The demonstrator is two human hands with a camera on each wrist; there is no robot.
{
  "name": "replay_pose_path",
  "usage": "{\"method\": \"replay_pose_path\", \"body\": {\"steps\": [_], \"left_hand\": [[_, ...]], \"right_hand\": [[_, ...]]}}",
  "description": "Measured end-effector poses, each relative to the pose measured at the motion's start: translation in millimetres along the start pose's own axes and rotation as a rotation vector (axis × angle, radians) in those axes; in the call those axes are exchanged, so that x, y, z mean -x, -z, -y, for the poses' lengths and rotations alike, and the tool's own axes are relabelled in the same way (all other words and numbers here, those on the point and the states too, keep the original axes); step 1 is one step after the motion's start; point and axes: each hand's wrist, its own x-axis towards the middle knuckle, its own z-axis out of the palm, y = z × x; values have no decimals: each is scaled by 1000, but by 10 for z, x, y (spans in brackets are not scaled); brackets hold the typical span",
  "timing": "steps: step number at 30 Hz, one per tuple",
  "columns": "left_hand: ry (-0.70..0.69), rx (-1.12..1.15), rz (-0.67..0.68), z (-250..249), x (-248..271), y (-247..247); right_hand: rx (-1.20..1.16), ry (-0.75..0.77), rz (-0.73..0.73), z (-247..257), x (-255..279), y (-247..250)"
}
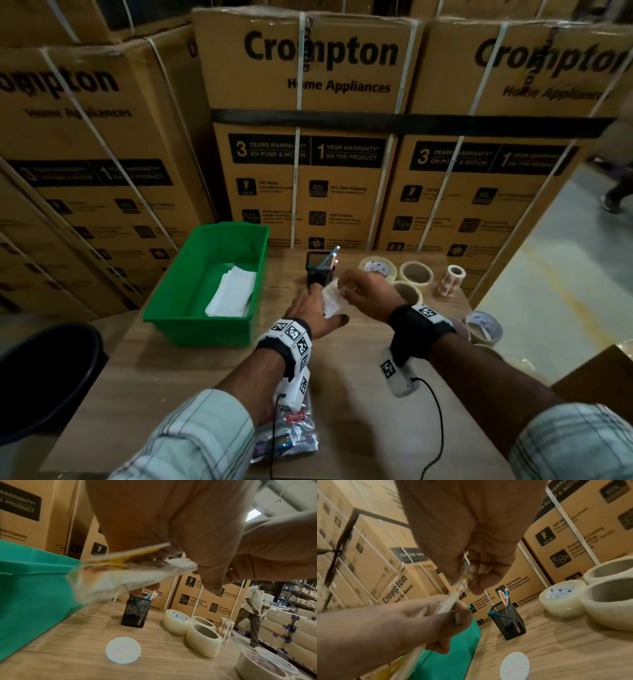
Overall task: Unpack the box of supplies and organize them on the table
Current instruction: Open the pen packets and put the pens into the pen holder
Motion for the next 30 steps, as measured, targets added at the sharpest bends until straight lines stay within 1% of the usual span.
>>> {"method": "replay_pose_path", "body": {"steps": [3,5,6,8,9,11,13,16,18,19,22,24,27,30], "left_hand": [[-8,-41,12,-291,12,-186],[-26,-102,55,-501,35,-368],[-37,-132,78,-596,48,-473],[-48,-175,119,-777,70,-696],[-45,-186,134,-869,78,-807],[-31,-185,137,-1037,96,-1011],[-28,-178,134,-1164,120,-1225],[-48,-202,122,-1319,165,-1532],[-64,-185,114,-1409,184,-1706],[-81,-168,132,-1449,191,-1778],[-123,-119,287,-1511,187,-1993],[-131,-104,341,-1495,191,-2136],[-140,-93,371,-1452,203,-2293],[-140,-134,346,-1385,220,-2373]], "right_hand": [[-17,-103,-6,-180,157,156],[-18,-179,-4,-389,299,260],[-25,-203,-11,-543,381,289],[0,-297,-8,-856,586,358],[16,-368,4,-995,710,410],[6,-466,-29,-1283,947,484],[-53,-529,-82,-1524,1167,550],[-117,-575,-140,-1780,1459,580],[-123,-636,-132,-1904,1624,515],[-133,-682,-107,-1944,1689,473],[-245,-770,-52,-2067,1815,291],[-263,-806,-36,-2090,1855,223],[-254,-820,-19,-2093,1905,194],[-232,-834,22,-2106,1945,164]]}}
